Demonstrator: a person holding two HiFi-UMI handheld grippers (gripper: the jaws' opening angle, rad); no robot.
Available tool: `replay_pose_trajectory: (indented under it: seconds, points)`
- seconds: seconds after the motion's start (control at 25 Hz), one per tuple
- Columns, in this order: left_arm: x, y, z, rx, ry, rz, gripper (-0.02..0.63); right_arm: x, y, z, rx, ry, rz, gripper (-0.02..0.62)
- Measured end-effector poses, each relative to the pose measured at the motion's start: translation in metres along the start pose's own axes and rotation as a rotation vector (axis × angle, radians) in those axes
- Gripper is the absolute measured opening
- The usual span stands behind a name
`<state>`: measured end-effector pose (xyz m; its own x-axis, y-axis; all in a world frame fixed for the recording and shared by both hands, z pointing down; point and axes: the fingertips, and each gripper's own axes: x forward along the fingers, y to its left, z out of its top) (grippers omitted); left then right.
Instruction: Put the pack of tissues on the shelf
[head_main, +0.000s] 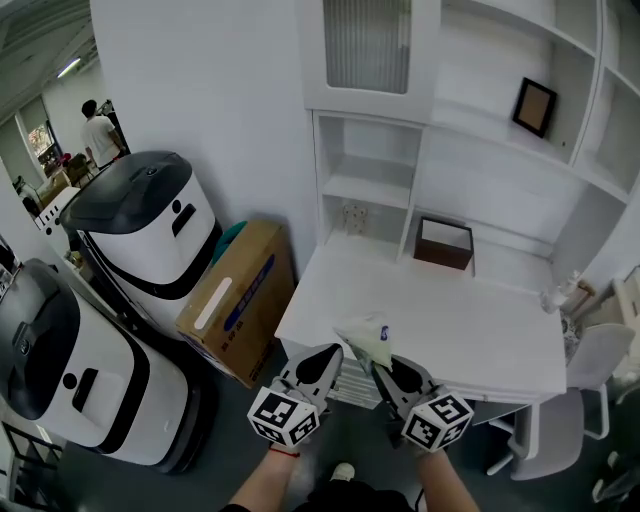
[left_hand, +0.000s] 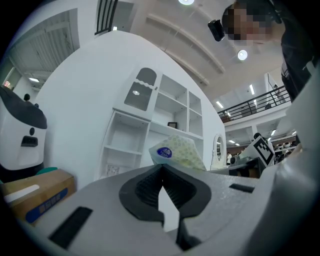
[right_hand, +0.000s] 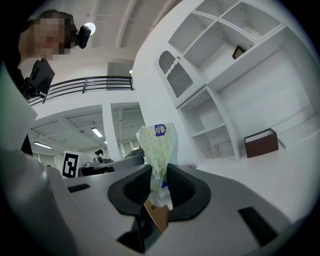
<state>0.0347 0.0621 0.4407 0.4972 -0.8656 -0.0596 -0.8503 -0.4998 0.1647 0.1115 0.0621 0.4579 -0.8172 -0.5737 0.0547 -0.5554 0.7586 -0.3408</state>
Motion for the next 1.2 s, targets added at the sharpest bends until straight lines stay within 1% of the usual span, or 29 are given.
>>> replay_pose_trajectory:
  seconds: [0.2, 0.4, 0.68, 0.84, 1.2]
  points:
    - [0.018, 0.028, 0.002, 0.000, -0.004, 0.012, 0.006, 0.031, -0.013, 0.004, -0.001, 0.009, 0.009, 0.075]
    - [0.027, 0.048, 0.008, 0.003, -0.004, 0.030, 0.006, 0.054, -0.015, 0.013, -0.007, 0.003, 0.033, 0.074]
    - [0.047, 0.079, 0.014, 0.014, -0.007, 0.023, 0.006, 0.086, -0.026, 0.023, -0.008, -0.012, 0.026, 0.075]
    - [0.067, 0.105, 0.019, 0.018, -0.012, 0.007, 0.006, 0.112, -0.039, 0.031, -0.019, -0.021, -0.001, 0.075]
    - [0.131, 0.167, 0.040, 0.024, -0.002, -0.072, 0.006, 0.179, -0.082, 0.064, -0.009, -0.050, -0.079, 0.075]
